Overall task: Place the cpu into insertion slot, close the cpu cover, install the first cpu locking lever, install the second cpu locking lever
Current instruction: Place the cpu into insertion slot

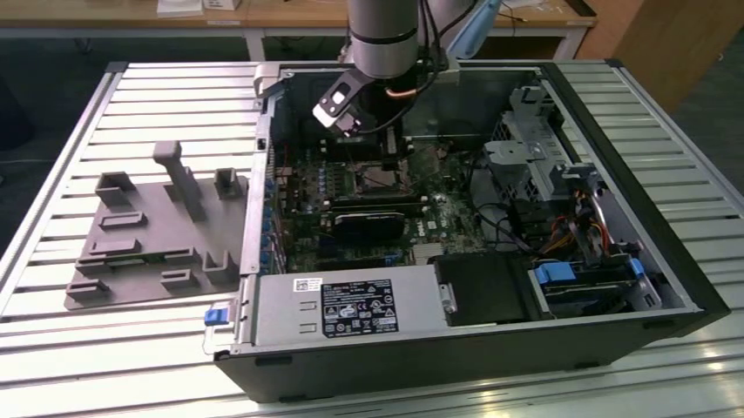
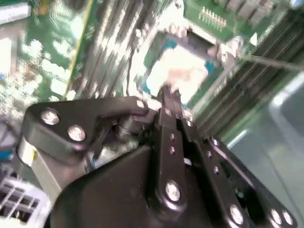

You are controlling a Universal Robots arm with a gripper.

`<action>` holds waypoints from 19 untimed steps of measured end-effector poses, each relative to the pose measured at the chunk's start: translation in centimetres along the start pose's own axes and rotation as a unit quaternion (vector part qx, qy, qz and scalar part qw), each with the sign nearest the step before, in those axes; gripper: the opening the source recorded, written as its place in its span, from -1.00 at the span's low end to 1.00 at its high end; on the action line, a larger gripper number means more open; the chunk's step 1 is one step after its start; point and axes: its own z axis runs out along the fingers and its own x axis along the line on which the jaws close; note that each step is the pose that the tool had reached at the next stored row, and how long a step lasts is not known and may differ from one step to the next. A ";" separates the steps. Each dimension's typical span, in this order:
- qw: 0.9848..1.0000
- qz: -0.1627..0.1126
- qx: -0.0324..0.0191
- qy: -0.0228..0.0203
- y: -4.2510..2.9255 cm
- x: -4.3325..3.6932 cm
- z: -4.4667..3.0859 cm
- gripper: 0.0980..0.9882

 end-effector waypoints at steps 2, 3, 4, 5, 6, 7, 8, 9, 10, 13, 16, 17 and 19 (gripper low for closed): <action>1.000 0.000 0.000 0.000 0.12 0.00 -0.92 -0.99; 1.000 0.000 0.000 0.000 0.16 -0.01 -1.30 -0.99; 1.000 0.000 0.000 0.000 0.17 -0.01 -1.39 -0.99; 1.000 0.000 0.000 0.000 0.17 -0.01 -1.38 -0.99; 1.000 0.000 0.000 0.000 0.18 -0.01 -1.38 -0.99; 1.000 0.000 0.000 0.000 0.17 -0.01 -1.38 -0.99; 1.000 0.000 0.000 0.000 0.17 -0.01 -1.38 -0.99; 1.000 0.000 0.000 0.000 0.17 -0.01 -1.39 -0.99; 1.000 0.000 0.000 0.000 0.17 -0.01 -1.39 -0.99; 1.000 0.000 0.000 0.000 0.17 -0.01 -1.39 -0.99; 1.000 0.000 0.000 0.000 0.17 -0.01 -1.39 -0.99; 1.000 0.000 0.000 0.000 0.17 -0.01 -1.39 -0.99; 1.000 0.000 0.001 0.000 0.18 -0.01 -1.39 -0.99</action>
